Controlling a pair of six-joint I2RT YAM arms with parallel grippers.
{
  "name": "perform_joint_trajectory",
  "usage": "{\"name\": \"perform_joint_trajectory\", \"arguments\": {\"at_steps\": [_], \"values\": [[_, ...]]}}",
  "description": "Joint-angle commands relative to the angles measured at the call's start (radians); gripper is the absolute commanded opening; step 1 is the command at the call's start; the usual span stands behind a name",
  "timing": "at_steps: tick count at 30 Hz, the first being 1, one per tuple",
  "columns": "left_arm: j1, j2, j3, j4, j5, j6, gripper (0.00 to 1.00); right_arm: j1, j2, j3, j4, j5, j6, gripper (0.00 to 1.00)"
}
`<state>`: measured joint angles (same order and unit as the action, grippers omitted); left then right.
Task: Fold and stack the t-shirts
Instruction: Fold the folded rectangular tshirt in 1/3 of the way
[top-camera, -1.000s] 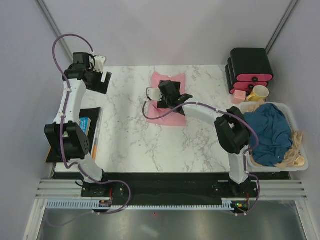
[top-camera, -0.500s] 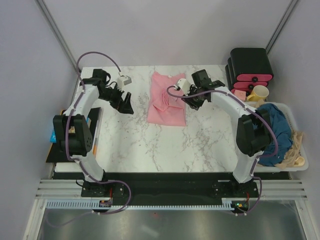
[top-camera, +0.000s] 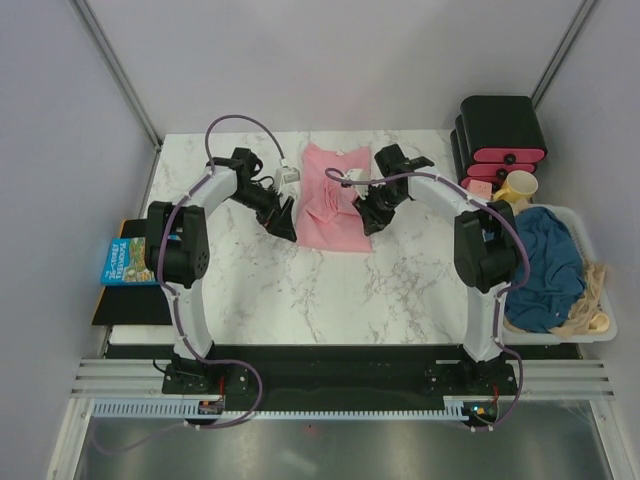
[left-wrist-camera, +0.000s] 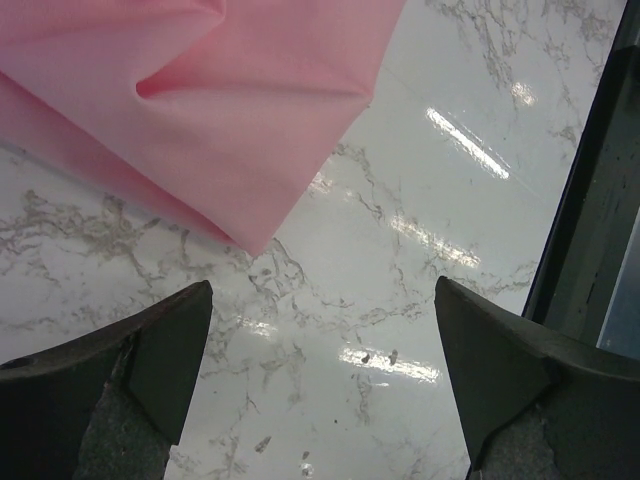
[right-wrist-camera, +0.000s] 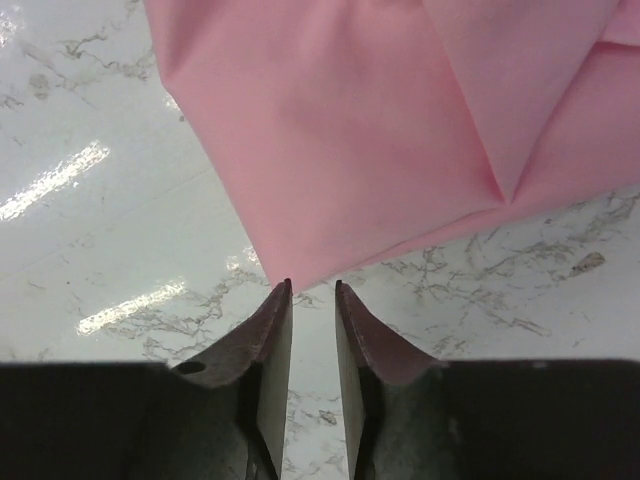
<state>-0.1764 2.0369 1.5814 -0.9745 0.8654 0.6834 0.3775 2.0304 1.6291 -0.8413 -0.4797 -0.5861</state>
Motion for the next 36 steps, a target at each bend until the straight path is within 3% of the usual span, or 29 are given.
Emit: {"name": "perform_joint_trajectory", "arguments": {"at_steps": [1, 7, 17, 36], "values": [[-0.023, 0.017, 0.065, -0.006, 0.052, 0.031, 1.00, -0.012, 0.025, 0.034, -0.039, -0.108, 0.000, 0.39], [-0.037, 0.028, 0.072, -0.003, 0.053, 0.021, 1.00, -0.097, 0.070, 0.029, -0.048, -0.294, 0.069, 0.39], [-0.061, 0.071, 0.069, 0.010, 0.034, 0.008, 1.00, -0.149, 0.088, -0.052, -0.053, -0.453, 0.069, 0.39], [-0.066, 0.117, 0.078, 0.031, 0.072, -0.008, 1.00, -0.149, 0.208, -0.019, -0.077, -0.477, 0.029, 0.43]]}}
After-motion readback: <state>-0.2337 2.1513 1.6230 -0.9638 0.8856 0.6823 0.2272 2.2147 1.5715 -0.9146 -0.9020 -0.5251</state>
